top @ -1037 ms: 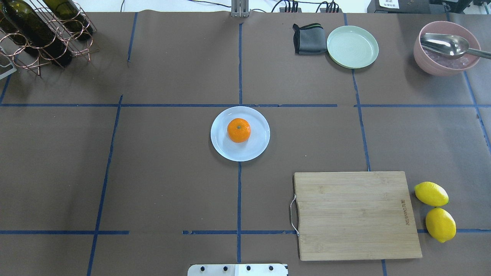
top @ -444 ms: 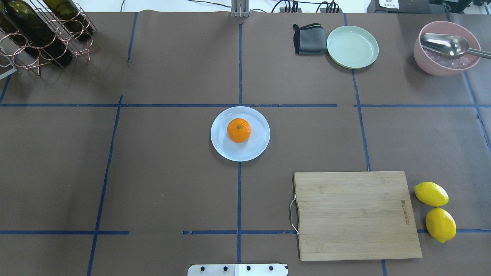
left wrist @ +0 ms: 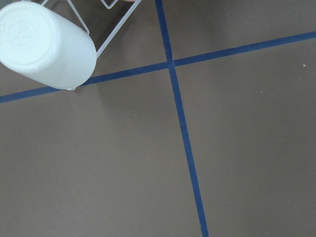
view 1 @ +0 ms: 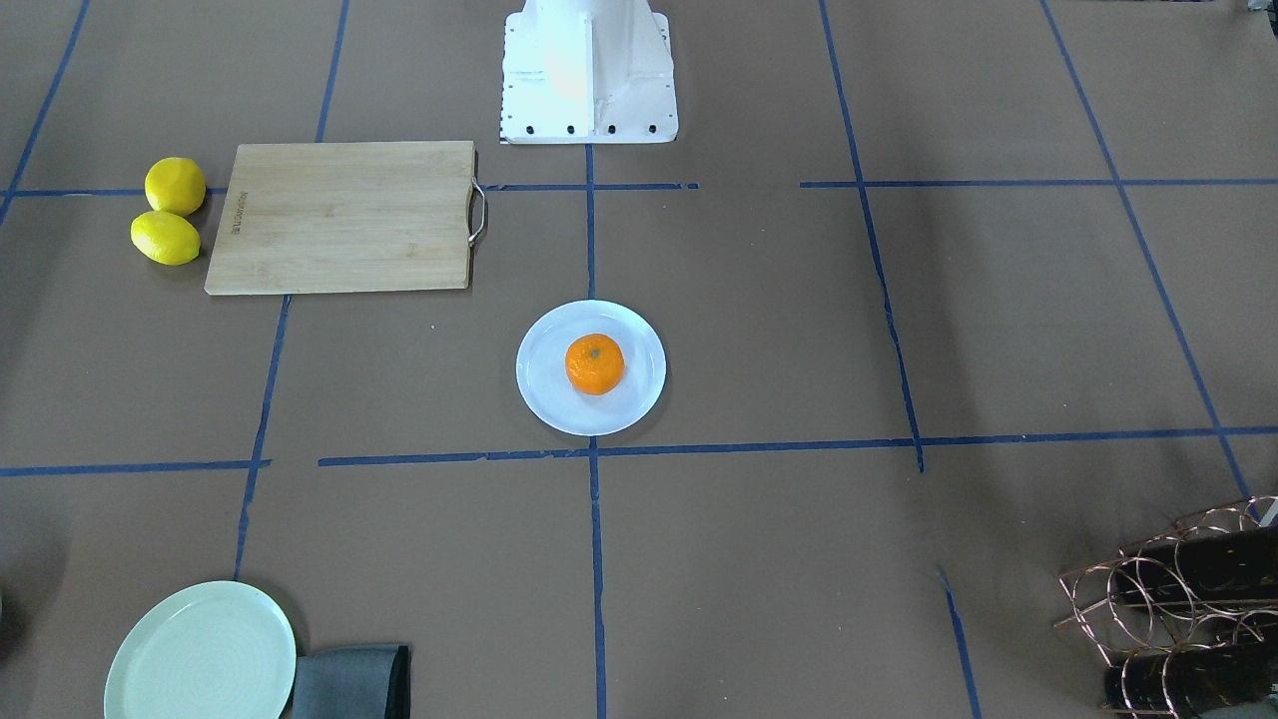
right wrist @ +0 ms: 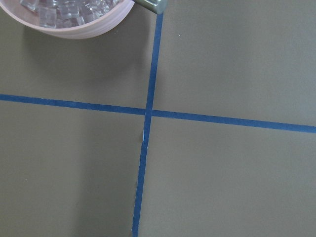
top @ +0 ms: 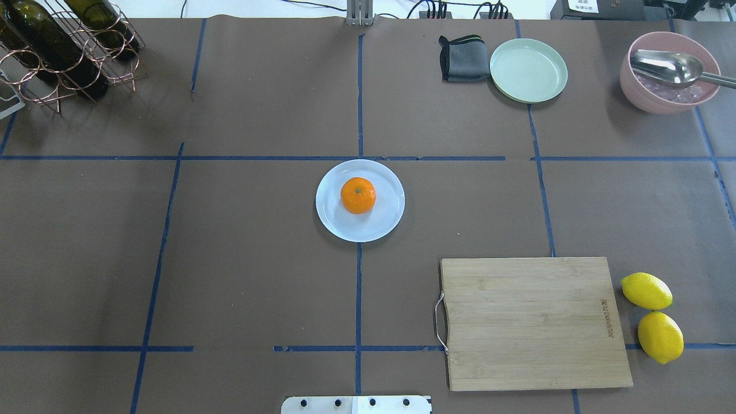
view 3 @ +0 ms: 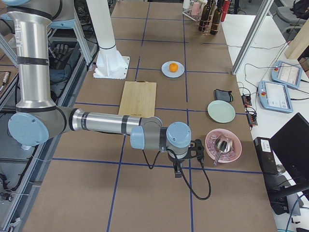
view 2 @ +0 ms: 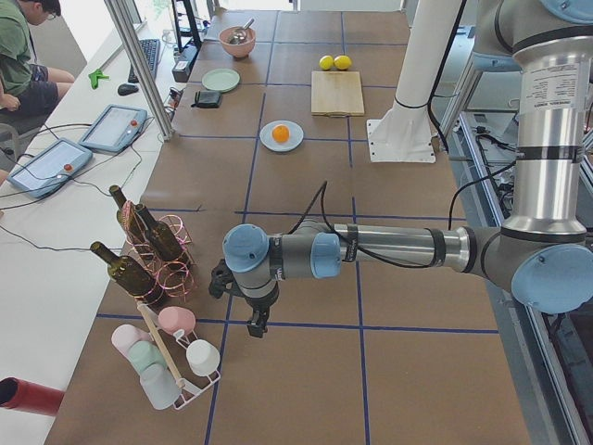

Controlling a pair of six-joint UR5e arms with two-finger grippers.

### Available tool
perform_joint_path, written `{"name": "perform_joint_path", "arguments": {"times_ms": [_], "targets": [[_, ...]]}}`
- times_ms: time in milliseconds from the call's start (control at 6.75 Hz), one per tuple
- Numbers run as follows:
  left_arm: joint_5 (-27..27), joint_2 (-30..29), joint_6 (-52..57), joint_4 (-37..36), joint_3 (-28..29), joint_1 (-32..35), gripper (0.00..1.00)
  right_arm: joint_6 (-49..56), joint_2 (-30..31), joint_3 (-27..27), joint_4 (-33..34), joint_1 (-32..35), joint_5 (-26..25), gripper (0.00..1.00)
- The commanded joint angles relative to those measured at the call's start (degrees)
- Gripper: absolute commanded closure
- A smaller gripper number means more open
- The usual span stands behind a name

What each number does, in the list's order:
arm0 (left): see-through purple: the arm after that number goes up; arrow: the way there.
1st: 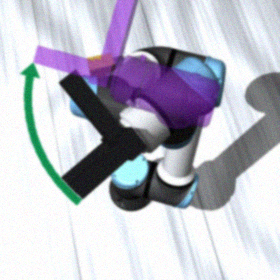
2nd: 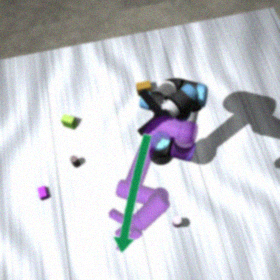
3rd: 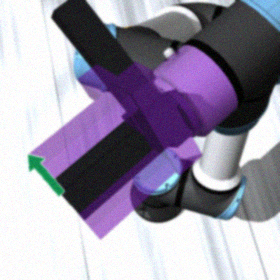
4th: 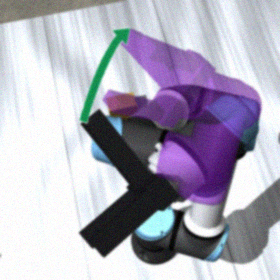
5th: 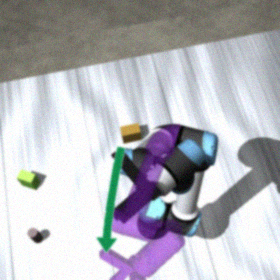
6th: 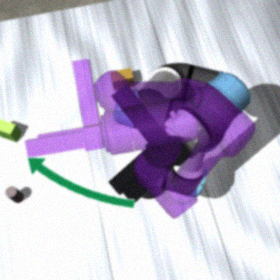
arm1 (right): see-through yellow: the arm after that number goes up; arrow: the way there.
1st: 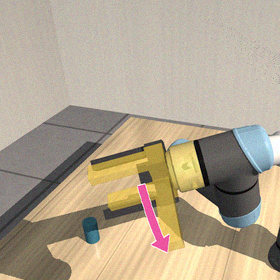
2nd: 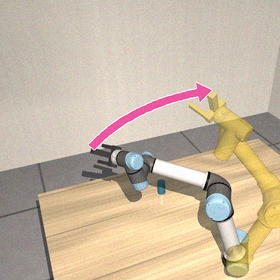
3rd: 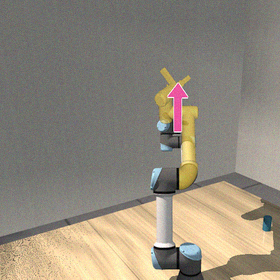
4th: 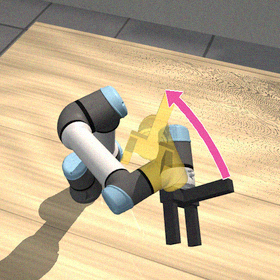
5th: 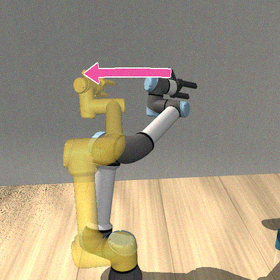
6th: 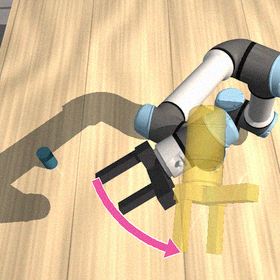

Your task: Pick orange to plate

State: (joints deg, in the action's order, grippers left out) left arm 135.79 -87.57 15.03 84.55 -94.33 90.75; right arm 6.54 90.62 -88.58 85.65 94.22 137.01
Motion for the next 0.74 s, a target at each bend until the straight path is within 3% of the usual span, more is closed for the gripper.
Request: {"name": "perform_joint_path", "arguments": {"times_ms": [0, 593], "targets": [[0.0, 0.0, 0.0, 0.0, 0.0, 0.0, 0.0, 0.0, -0.3, 0.0, 0.2, 0.0, 0.0, 0.0], [0.1, -0.7, -5.8, 1.2, -0.2, 0.7, 0.0, -0.1, -0.4, -0.2, 0.2, 0.0, 0.0, 0.0]]}}
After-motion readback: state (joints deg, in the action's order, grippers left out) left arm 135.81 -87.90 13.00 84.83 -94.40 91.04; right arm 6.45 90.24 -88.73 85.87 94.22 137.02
